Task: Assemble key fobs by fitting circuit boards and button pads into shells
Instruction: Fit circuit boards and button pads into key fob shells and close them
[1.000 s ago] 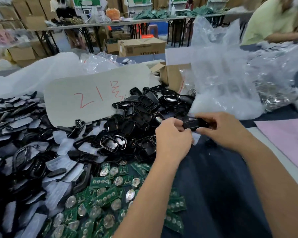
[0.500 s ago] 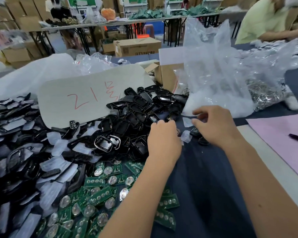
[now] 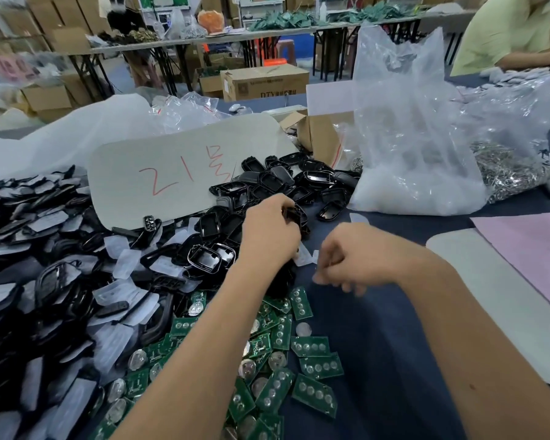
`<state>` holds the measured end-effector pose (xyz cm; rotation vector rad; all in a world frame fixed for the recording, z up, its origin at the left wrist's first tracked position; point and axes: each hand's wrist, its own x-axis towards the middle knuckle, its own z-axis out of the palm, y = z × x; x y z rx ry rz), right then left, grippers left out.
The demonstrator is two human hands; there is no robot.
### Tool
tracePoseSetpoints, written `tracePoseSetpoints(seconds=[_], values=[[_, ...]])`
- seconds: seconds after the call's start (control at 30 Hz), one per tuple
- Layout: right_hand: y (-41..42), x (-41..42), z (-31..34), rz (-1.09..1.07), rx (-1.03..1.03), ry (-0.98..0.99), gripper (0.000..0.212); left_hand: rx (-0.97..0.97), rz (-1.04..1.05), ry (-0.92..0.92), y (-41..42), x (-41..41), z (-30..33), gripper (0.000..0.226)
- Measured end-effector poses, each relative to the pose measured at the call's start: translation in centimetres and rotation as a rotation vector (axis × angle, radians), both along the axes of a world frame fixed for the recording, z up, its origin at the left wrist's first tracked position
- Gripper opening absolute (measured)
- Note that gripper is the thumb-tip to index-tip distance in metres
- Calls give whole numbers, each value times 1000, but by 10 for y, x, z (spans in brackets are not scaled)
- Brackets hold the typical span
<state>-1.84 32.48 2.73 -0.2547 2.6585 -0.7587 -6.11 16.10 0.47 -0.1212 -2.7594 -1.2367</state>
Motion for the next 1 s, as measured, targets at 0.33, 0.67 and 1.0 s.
tracePoseSetpoints(seconds=[0.33,0.67,1.0], values=[[-30,3,-3,137,-6,-50,22,486,166,19,-49,17,10,8],[-67,-24,7,-38,-625,206,10,733,352,19,-121,46,-2,22],[-139,-55,-7,-146,-957,319,21,834,414,36,-146,35,-14,17]])
